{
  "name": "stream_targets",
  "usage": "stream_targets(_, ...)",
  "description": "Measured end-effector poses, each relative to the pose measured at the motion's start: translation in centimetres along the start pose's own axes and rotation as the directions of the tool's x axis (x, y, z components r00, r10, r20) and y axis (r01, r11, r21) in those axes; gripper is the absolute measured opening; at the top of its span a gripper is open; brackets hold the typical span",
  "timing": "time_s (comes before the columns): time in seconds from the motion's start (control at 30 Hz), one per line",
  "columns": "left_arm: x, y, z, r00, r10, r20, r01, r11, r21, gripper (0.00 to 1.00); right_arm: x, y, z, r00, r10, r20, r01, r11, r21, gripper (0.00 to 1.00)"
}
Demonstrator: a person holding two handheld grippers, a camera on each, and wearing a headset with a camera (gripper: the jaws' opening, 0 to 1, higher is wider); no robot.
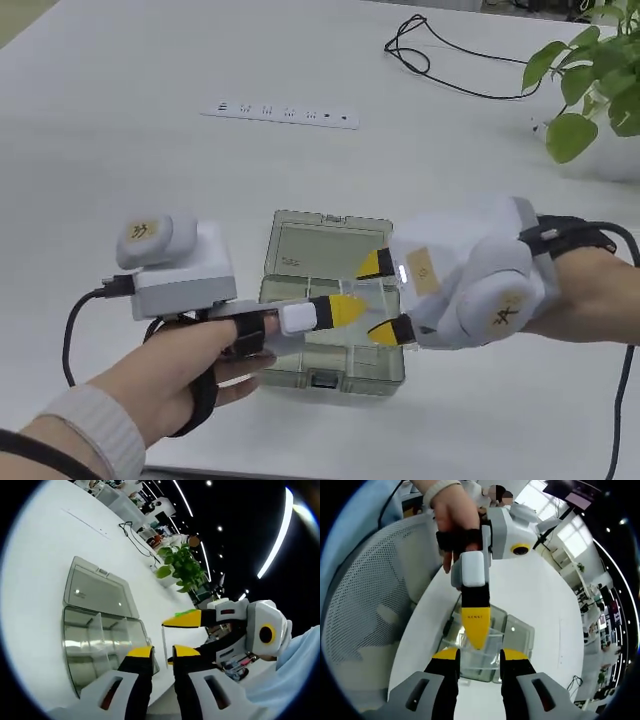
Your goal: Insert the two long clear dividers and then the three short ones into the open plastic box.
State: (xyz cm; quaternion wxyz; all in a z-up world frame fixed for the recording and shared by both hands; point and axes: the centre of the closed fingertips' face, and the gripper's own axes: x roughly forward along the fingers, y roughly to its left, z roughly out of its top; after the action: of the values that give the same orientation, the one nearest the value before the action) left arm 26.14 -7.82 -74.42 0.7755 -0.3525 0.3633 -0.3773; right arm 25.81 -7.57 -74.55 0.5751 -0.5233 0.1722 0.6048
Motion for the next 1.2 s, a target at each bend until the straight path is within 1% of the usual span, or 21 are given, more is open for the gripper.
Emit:
stream_targets(0.13,0.0,0.0,-0.1,1.0,-0.003,-0.002,0.003,1.0,-0.015,0.07,0.2,0.0,0.4,1.0,0.002,0.007,-0.002,1.0,0.003,0.32)
stream_targets(0.2,0.0,-0.1,-0.1,1.0,-0.008,0.004,0.008,1.0,-0.018,0.03,0.3,0.1,0.6,1.0,0.004,0.009,-0.004,1.0,0.002,0.32)
stream_targets(0.27,-0.1,-0.1,-0.1,0.9998,-0.016,0.012,0.016,0.999,-0.043,0.0,0.4,0.2,0.7,0.9999,0.007,0.011,-0.007,1.0,0.001,0.32)
stream_targets(0.3,-0.1,0.0,-0.1,0.9999,-0.01,0.01,0.01,0.999,-0.045,0.0,0.4,0.2,0.7,0.9999,0.007,0.011,-0.007,1.0,0.0,0.32)
stream_targets(0.37,-0.2,0.1,-0.2,0.9999,-0.013,0.01,0.014,0.999,-0.049,0.0,0.3,0.2,0.8,0.9999,0.009,0.012,-0.009,1.0,0.001,0.32)
stream_targets(0.5,-0.3,0.0,-0.2,0.9998,-0.018,0.01,0.019,0.996,-0.084,0.0,0.3,0.3,0.9,0.9999,0.011,0.013,-0.011,1.0,-0.004,0.32)
stream_targets(0.87,-0.5,0.0,-0.3,0.9998,-0.02,0.009,0.021,0.995,-0.095,0.0,0.3,0.3,1.1,0.9997,0.013,0.019,-0.013,1.0,-0.002,0.32)
stream_targets(0.97,-0.5,0.0,-0.3,0.9997,-0.023,0.011,0.024,0.995,-0.098,0.0,0.2,0.3,1.3,0.9993,0.022,0.03,-0.023,0.999,0.03,0.33)
stream_targets(1.0,-0.6,0.0,-0.3,0.9997,-0.022,0.014,0.023,0.996,-0.088,0.0,0.2,0.2,1.5,0.9988,0.02,0.046,-0.022,0.998,0.062,0.34)
stream_targets(1.03,-0.6,0.0,-0.3,0.9996,-0.023,0.013,0.024,0.996,-0.086,0.0,0.1,0.2,1.5,0.9984,0.025,0.05,-0.029,0.997,0.074,0.38)
stream_targets(1.1,-0.7,0.0,-0.3,0.9997,-0.024,0.011,0.024,0.997,-0.078,0.0,0.0,-0.1,1.6,0.998,0.017,0.06,-0.023,0.995,0.095,0.42)
stream_targets(1.13,-0.7,-0.1,-0.3,0.9995,-0.03,0.009,0.03,0.998,-0.063,0.0,-0.2,-0.1,1.6,0.9973,0.024,0.07,-0.031,0.993,0.11,0.42)
stream_targets(1.2,-0.9,0.1,-0.4,0.9998,-0.02,-0.002,0.02,0.999,-0.032,0.0,-0.3,-0.2,1.7,0.9961,0.028,0.084,-0.04,0.99,0.137,0.42)
